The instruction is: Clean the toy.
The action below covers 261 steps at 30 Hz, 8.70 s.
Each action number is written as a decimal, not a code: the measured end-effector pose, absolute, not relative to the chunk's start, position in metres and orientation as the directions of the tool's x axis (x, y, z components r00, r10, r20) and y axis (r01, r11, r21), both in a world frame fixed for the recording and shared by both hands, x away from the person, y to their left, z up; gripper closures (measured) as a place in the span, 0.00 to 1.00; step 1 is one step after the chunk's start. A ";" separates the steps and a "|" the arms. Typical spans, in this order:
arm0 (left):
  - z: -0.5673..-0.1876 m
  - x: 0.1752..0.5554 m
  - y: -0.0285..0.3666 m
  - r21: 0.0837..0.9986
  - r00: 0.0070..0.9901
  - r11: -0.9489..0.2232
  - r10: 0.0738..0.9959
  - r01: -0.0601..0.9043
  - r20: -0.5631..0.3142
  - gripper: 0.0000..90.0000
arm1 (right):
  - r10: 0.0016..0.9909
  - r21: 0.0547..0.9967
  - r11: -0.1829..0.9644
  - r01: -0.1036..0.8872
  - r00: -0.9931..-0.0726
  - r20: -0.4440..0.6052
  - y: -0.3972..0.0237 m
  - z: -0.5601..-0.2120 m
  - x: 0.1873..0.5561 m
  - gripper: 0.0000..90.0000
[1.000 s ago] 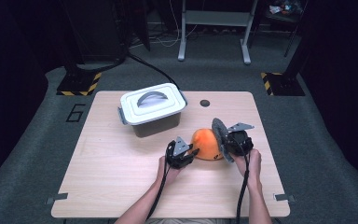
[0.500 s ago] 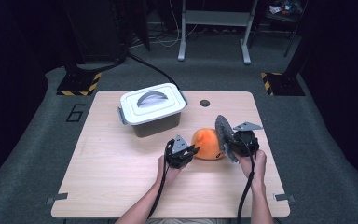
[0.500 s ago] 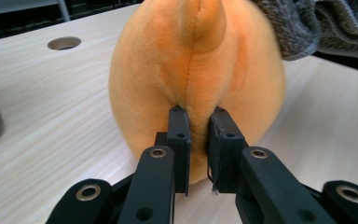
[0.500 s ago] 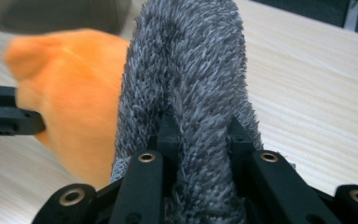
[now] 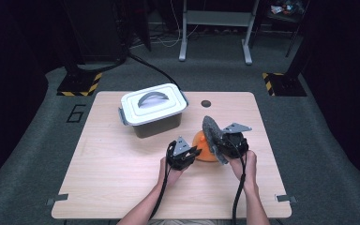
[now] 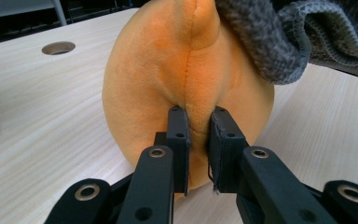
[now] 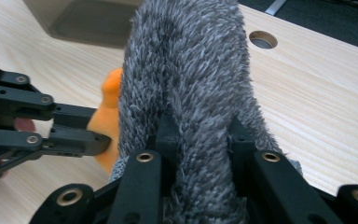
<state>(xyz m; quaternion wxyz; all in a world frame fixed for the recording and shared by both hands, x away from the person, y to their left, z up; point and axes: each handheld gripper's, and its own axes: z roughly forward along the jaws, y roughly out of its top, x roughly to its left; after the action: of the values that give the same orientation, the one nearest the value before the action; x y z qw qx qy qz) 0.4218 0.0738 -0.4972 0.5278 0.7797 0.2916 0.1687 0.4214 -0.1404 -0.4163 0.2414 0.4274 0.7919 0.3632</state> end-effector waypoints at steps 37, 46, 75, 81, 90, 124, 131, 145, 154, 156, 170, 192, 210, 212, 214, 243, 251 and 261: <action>-0.512 0.426 0.083 0.945 0.769 -0.195 0.634 0.262 -0.083 0.88 | 0.934 0.730 0.266 0.630 -0.355 -0.034 -0.196 -0.447 0.429 0.81; -0.511 0.424 0.081 0.945 0.774 -0.210 0.630 0.249 -0.064 0.88 | 0.883 0.791 0.323 0.520 -0.466 -0.054 -0.162 -0.411 0.416 0.81; -0.513 0.425 0.080 0.945 0.783 -0.211 0.619 0.250 -0.069 0.87 | 0.925 0.694 0.296 0.656 -0.379 -0.035 -0.184 -0.454 0.438 0.81; -0.513 0.425 0.080 0.947 0.783 -0.209 0.618 0.245 -0.066 0.87 | 0.936 0.667 0.276 0.692 -0.350 -0.023 -0.195 -0.461 0.441 0.81; -0.513 0.425 0.079 0.947 0.787 -0.209 0.613 0.244 -0.068 0.87 | 0.904 0.771 0.316 0.552 -0.422 -0.069 -0.174 -0.409 0.423 0.81; -0.517 0.430 0.083 0.901 0.762 -0.218 0.626 0.375 -0.166 0.73 | 0.915 0.722 0.308 0.620 -0.401 -0.047 -0.177 -0.445 0.440 0.83; -0.514 0.429 0.077 0.916 0.770 -0.245 0.631 0.317 -0.098 0.90 | 0.918 0.731 0.300 0.613 -0.393 -0.047 -0.182 -0.447 0.438 0.83; -0.497 0.429 0.075 0.930 0.785 -0.248 0.616 0.272 -0.066 0.94 | 0.931 0.777 0.259 0.573 -0.363 -0.042 -0.191 -0.444 0.432 0.83; -0.463 0.434 0.077 0.934 0.807 -0.310 0.589 0.181 0.039 0.94 | 0.933 0.811 0.230 0.537 -0.360 -0.026 -0.194 -0.427 0.423 0.83; -0.459 0.435 0.075 0.934 0.808 -0.314 0.587 0.171 0.049 0.94 | 0.929 0.822 0.232 0.520 -0.369 -0.029 -0.191 -0.421 0.420 0.83; -0.453 0.438 0.061 0.919 0.818 -0.368 0.567 0.145 0.098 0.94 | 0.865 0.842 0.313 0.438 -0.498 -0.063 -0.148 -0.395 0.410 0.83; -0.456 0.438 0.059 0.914 0.825 -0.379 0.556 0.143 0.102 0.94 | 0.935 0.795 0.288 0.534 -0.338 -0.112 -0.174 -0.411 0.445 0.85; -0.455 0.436 0.054 0.910 0.831 -0.396 0.543 0.125 0.122 0.94 | 0.842 0.812 0.366 0.454 -0.534 -0.081 -0.135 -0.403 0.413 0.85; -0.455 0.436 0.055 0.911 0.831 -0.394 0.542 0.124 0.121 0.94 | 0.843 0.811 0.375 0.449 -0.529 -0.097 -0.135 -0.404 0.415 0.85; -0.455 0.436 0.055 0.911 0.834 -0.393 0.539 0.123 0.120 0.94 | 0.855 0.809 0.369 0.457 -0.509 -0.102 -0.137 -0.404 0.416 0.85; -0.458 0.441 0.060 0.911 0.825 -0.384 0.556 0.152 0.098 0.94 | 0.919 0.827 0.275 0.490 -0.386 -0.077 -0.186 -0.405 0.403 0.84; -0.457 0.445 0.062 0.909 0.820 -0.382 0.566 0.167 0.088 0.94 | 0.926 0.807 0.264 0.528 -0.372 -0.060 -0.201 -0.421 0.375 0.84; -0.457 0.445 0.060 0.911 0.818 -0.375 0.570 0.173 0.080 0.94 | 0.936 0.768 0.242 0.593 -0.352 -0.022 -0.213 -0.447 0.335 0.83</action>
<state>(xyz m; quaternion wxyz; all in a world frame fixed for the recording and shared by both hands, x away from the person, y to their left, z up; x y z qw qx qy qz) 0.4455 0.0603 -0.4566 0.5091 0.8060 0.2305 0.1952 0.3351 -0.2130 -0.4468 0.2497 0.5113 0.7473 0.3433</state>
